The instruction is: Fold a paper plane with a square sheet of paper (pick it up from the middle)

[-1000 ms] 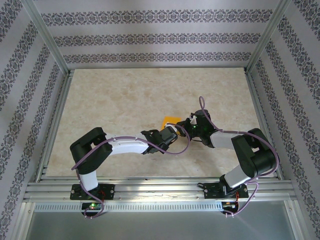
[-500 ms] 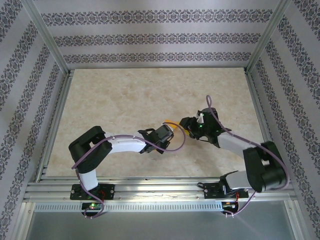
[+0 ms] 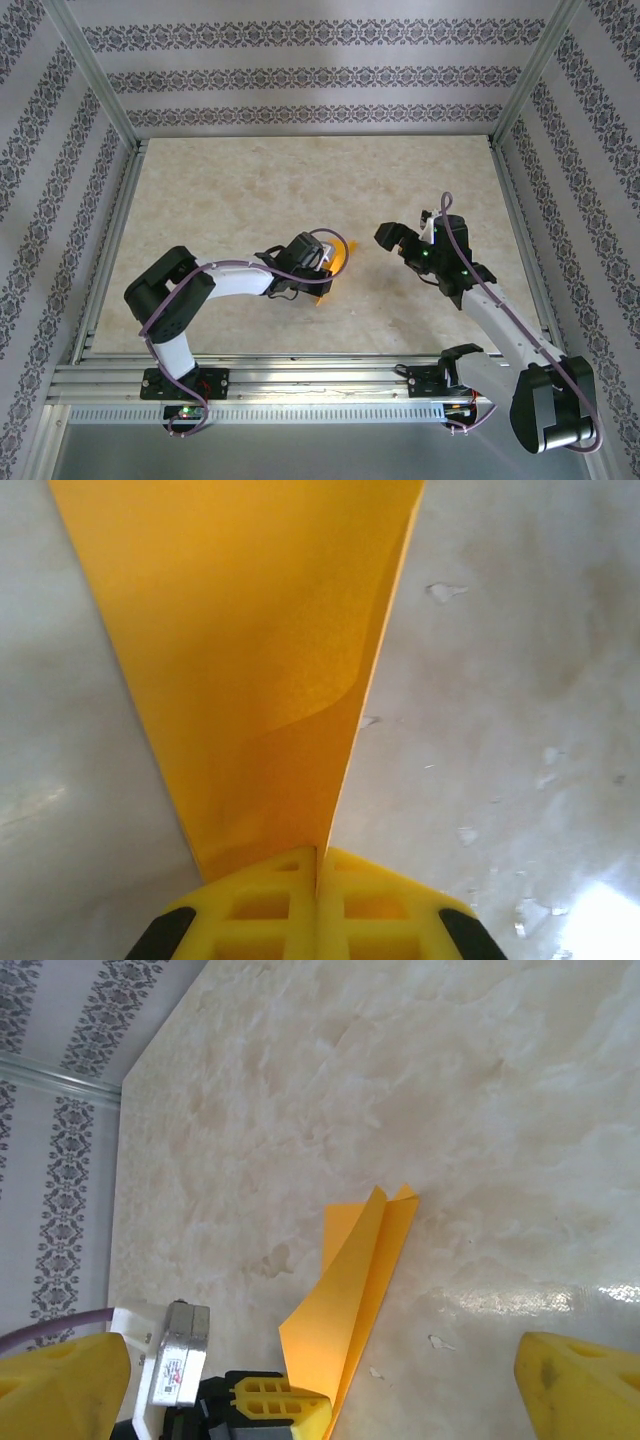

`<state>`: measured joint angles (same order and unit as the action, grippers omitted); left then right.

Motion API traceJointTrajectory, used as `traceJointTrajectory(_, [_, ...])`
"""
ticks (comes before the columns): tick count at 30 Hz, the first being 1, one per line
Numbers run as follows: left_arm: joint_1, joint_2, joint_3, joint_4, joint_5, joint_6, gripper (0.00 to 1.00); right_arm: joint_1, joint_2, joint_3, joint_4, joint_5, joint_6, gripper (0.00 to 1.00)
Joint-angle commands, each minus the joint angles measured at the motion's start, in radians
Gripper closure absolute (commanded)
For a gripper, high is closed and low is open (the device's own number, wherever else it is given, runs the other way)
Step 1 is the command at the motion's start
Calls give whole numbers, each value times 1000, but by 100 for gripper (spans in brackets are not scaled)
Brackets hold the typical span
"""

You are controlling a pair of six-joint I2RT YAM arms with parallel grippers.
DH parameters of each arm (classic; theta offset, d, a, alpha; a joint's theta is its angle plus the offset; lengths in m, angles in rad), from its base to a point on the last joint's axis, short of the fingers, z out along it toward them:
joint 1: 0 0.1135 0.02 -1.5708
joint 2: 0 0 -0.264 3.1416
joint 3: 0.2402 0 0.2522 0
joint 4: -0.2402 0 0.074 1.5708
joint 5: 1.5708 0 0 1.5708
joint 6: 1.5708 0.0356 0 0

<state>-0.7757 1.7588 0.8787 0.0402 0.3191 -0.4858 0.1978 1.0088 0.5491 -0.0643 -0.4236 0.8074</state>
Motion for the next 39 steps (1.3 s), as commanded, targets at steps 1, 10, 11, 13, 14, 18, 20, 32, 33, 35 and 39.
traceJointTrajectory(1, [29, 24, -17, 76, 115, -55, 98, -20, -16, -21, 36, -45, -10, 2])
traceJointTrajectory(10, [58, 94, -18, 139, 225, -105, 96, -26, 111, -29, 129, -273, 25, 27])
traceJointTrajectory(11, [58, 97, -17, 146, 231, -109, 96, -15, 138, -25, 131, -290, 24, 34])
traceJointTrajectory(13, [59, 106, -17, 153, 239, -115, 94, 9, 182, -26, 144, -293, 30, 46])
traceJointTrajectory(14, [60, 109, -16, 153, 243, -117, 94, 28, 206, -24, 145, -282, 33, 53])
traceJointTrajectory(18, [67, 124, -11, 152, 267, -123, 92, 101, 282, -10, 156, -252, 29, 73])
traceJointTrajectory(20, [69, 133, -9, 152, 276, -125, 92, 143, 326, 1, 183, -236, 35, 82])
traceJointTrajectory(32, [76, 164, -7, 152, 309, -123, 93, 230, 513, 57, 334, -173, 116, 93])
traceJointTrajectory(33, [77, 166, -5, 149, 313, -123, 93, 230, 526, 58, 355, -173, 124, 93])
traceJointTrajectory(35, [76, 169, -6, 150, 314, -123, 94, 230, 554, 60, 399, -178, 152, 94])
traceJointTrajectory(39, [77, 175, -8, 148, 322, -122, 94, 224, 608, 57, 455, -161, 184, 95])
